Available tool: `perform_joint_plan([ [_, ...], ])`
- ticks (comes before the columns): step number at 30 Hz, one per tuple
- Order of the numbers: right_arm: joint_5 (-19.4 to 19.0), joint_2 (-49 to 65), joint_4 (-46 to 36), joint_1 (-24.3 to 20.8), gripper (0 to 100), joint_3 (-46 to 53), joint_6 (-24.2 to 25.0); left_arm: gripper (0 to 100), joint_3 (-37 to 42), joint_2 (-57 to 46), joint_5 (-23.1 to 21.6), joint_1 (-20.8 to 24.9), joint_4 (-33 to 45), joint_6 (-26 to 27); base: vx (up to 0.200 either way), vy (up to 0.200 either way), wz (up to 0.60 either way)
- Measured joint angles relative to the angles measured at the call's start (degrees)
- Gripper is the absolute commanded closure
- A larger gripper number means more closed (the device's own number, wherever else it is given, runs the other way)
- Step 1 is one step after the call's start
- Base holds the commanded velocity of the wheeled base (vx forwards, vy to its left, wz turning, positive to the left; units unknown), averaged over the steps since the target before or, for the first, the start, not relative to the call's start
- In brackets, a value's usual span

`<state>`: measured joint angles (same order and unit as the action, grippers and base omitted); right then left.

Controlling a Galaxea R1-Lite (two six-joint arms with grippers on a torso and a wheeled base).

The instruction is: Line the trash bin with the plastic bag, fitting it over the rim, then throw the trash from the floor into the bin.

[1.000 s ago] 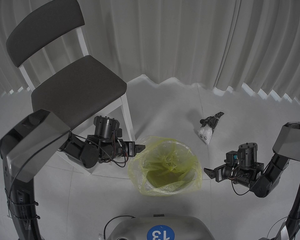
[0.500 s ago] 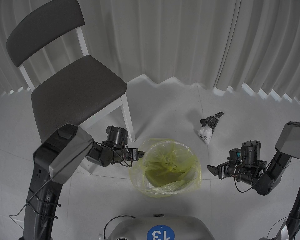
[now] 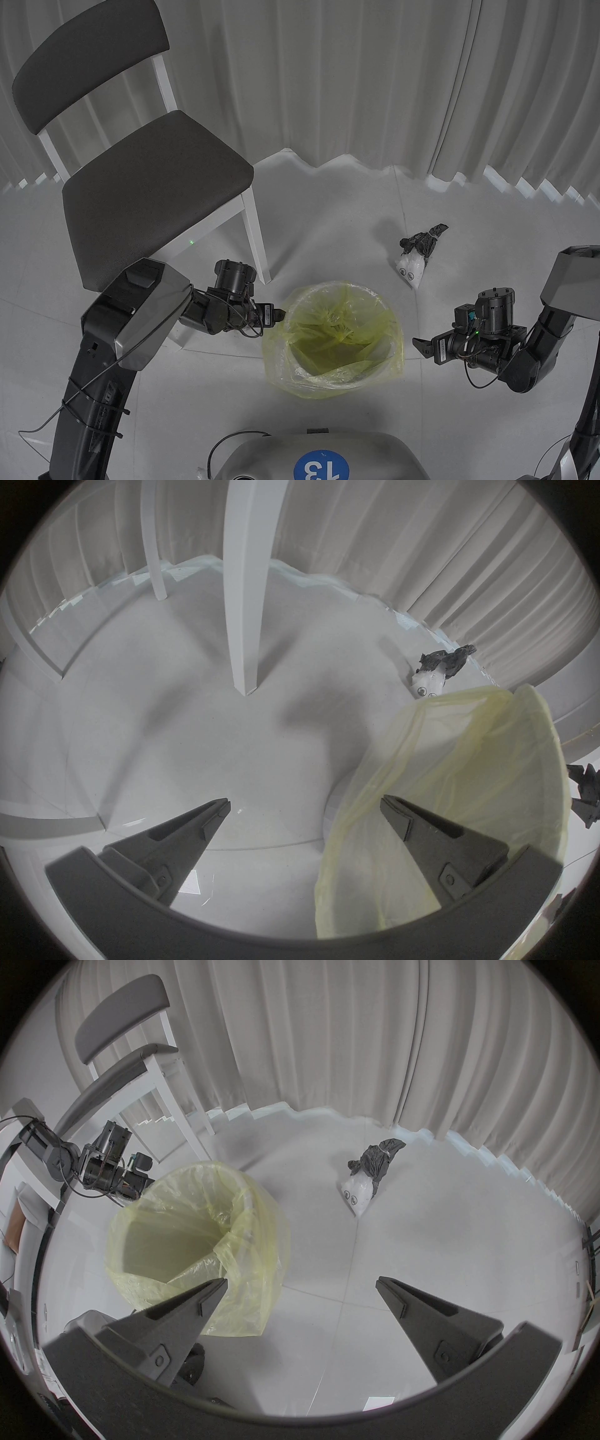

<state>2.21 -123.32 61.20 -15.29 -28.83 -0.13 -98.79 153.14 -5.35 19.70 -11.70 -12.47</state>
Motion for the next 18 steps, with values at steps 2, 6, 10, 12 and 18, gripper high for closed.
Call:
perform_joint_plan([
  [2,0.0,-0.17,0.02,0.02,0,0.0,0.02,0,1.99,-1.43,-0.23,-0.5,-0.26,-0.35,0.0,0.0,0.0],
  [6,-0.02,-0.3,0.04,0.1,0,0.0,0.04,0,6.75,-4.22,-0.85,-1.1,-2.01,-1.34,0.0,0.0,0.0],
  [10,0.0,-0.35,0.04,0.13,0,0.0,0.06,0,13.15,-8.11,-1.82,-1.71,-6.92,-2.26,0.0,0.0,0.0],
  [12,-0.02,-0.35,0.04,0.16,0,0.0,0.06,0,16.41,-10.17,-2.17,-2.06,-9.47,-2.61,0.0,0.0,0.0],
  [18,0.0,-0.24,0.04,0.2,0,0.12,0.04,0,26.03,-16.87,-3.38,-2.54,-13.06,-3.15,0.0,0.0,0.0],
])
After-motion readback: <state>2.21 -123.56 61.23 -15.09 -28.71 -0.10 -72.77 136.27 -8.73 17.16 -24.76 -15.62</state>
